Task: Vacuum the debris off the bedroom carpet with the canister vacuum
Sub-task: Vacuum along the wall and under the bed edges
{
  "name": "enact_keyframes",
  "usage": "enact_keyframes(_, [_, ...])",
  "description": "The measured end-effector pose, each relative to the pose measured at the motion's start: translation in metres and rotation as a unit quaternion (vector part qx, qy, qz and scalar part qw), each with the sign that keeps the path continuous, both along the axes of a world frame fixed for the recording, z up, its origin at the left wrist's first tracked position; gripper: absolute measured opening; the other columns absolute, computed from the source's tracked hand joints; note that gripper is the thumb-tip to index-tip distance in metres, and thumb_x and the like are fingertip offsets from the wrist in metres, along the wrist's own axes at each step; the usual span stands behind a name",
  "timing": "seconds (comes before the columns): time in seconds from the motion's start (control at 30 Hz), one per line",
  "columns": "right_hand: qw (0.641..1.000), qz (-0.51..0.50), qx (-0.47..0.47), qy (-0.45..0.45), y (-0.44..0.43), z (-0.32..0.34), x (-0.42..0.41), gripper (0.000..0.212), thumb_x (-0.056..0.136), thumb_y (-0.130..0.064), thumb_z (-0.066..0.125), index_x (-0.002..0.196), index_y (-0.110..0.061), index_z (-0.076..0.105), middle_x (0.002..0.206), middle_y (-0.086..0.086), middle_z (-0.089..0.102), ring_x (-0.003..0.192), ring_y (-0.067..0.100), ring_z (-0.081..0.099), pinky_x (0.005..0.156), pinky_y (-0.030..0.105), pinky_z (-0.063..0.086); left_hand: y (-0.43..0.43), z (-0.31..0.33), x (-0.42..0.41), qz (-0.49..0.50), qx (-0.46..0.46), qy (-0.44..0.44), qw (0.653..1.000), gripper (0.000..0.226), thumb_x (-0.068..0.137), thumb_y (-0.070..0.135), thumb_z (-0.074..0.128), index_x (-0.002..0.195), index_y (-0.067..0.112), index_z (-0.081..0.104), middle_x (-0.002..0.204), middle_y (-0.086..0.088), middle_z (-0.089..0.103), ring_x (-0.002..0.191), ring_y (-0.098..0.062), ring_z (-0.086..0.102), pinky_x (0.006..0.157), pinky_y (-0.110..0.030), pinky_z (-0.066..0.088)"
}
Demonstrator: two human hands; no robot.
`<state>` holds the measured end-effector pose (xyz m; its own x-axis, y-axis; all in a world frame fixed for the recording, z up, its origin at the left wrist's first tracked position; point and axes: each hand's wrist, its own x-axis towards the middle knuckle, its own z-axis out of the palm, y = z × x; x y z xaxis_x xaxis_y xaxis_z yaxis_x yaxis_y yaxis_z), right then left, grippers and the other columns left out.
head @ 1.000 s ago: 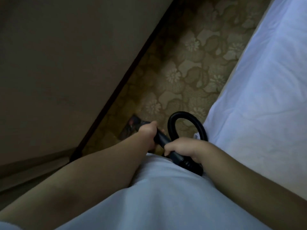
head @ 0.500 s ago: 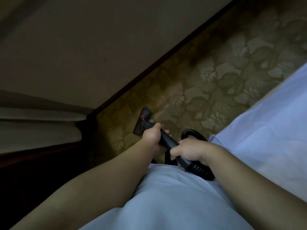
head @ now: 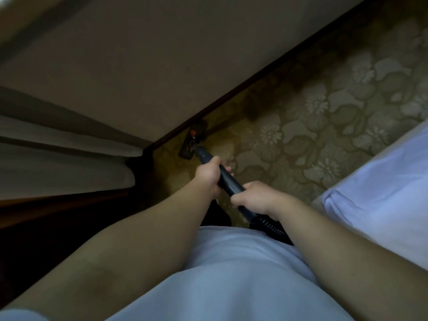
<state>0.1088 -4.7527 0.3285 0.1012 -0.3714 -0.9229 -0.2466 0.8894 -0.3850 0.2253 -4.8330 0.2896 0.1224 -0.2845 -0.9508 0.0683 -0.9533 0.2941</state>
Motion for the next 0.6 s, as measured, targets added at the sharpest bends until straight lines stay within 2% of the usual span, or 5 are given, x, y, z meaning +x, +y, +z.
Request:
enact_keyframes(0.07, [1.0,-0.009,0.0,0.001,-0.005,-0.002,0.02,0.01,0.086,-0.013,0.072,0.093,-0.009,0.066,0.061,0.006,0.066,0.046,0.017,0.063,0.048,0.023,0.049,-0.007,-0.003,0.018,-0.006,0.005,-0.005,1.0,0.013,0.096,0.022,0.062,0.101,0.009,0.061,0.087,-0.009,0.067,0.082,-0.023,0.068,0.079,-0.038,0.059])
enact_keyframes(0.13, [1.0,-0.013,0.0,0.004,-0.007,-0.004,0.037,0.011,0.087,-0.015,0.072,0.093,-0.008,0.066,0.062,0.006,0.066,0.042,0.015,0.061,0.045,0.019,0.047,-0.011,-0.005,0.033,-0.014,0.012,-0.006,1.0,0.015,0.095,0.021,0.063,0.103,0.009,0.061,0.088,-0.009,0.067,0.082,-0.022,0.068,0.076,-0.038,0.059])
enact_keyframes(0.3, [0.999,-0.033,0.003,0.008,-0.005,-0.008,0.053,0.021,0.082,-0.02,0.075,0.098,-0.008,0.069,0.069,0.008,0.071,0.051,0.019,0.066,0.053,0.027,0.051,-0.016,-0.008,0.047,-0.026,0.027,0.007,0.999,0.02,0.095,0.018,0.063,0.112,0.008,0.061,0.088,-0.008,0.067,0.081,-0.021,0.068,0.072,-0.036,0.057])
enact_keyframes(0.47, [0.995,-0.093,0.015,0.023,0.022,-0.001,0.021,0.016,0.082,-0.016,0.072,0.094,-0.005,0.069,0.066,0.011,0.069,0.059,0.027,0.068,0.057,0.033,0.053,0.001,0.005,0.013,-0.06,0.035,0.061,0.996,0.016,0.095,0.015,0.063,0.108,0.01,0.056,0.098,-0.01,0.065,0.085,-0.022,0.065,0.076,-0.038,0.058])
enact_keyframes(0.6, [0.991,-0.124,0.018,0.051,0.054,0.009,-0.028,0.022,0.078,-0.021,0.073,0.095,-0.007,0.07,0.067,0.012,0.072,0.061,0.029,0.07,0.062,0.039,0.055,0.025,0.018,-0.047,-0.101,0.049,0.086,0.99,0.007,0.096,0.016,0.062,0.096,0.01,0.058,0.088,-0.01,0.063,0.079,-0.023,0.062,0.08,-0.04,0.057])
